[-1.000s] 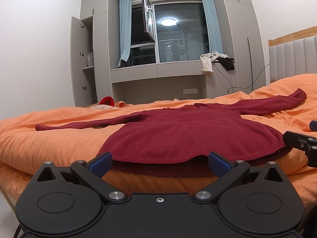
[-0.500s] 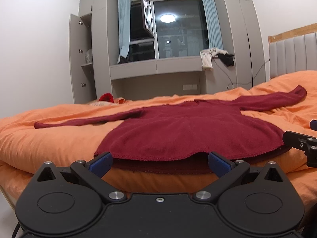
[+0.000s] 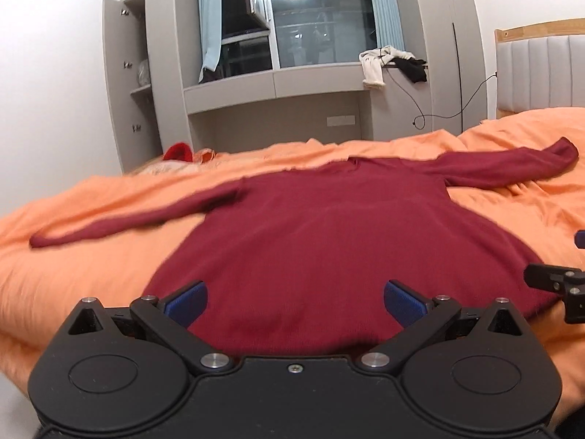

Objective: Fold small clothes
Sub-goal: 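Move the right gripper toward the cuff of the sweater sleeve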

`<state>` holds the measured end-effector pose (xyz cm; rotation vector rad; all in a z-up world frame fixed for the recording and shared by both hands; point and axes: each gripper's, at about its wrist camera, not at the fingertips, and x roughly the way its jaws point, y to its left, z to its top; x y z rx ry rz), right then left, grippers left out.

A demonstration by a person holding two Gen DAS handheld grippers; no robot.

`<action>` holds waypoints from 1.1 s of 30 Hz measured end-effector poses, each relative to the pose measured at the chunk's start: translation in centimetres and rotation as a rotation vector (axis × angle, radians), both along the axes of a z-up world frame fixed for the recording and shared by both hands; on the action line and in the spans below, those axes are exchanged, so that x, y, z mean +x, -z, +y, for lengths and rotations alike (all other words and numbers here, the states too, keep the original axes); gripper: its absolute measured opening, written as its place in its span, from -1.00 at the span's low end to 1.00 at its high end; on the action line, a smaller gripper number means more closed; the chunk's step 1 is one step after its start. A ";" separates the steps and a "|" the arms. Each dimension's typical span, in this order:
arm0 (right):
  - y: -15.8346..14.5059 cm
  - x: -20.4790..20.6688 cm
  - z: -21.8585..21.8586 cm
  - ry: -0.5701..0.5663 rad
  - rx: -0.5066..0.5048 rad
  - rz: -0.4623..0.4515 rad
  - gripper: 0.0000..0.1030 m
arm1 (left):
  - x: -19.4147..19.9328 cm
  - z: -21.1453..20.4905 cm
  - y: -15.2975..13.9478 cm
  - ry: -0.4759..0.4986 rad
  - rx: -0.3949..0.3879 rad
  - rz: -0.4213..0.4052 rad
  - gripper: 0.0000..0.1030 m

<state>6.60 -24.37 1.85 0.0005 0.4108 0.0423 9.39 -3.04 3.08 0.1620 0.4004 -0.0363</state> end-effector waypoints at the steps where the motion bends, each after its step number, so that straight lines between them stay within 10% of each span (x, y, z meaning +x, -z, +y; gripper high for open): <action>1: -0.2 0.5 -0.5 0.005 0.002 0.005 1.00 | 0.8 -0.1 -0.4 -0.002 0.003 0.000 0.99; 20: -2.4 13.6 -11.0 0.092 0.079 0.030 1.00 | 18.4 -4.6 -2.5 -0.003 -0.019 0.027 0.99; 33: -1.4 17.4 -21.5 0.297 0.221 -0.075 1.00 | 21.8 -3.4 0.9 -0.049 -0.061 0.109 0.99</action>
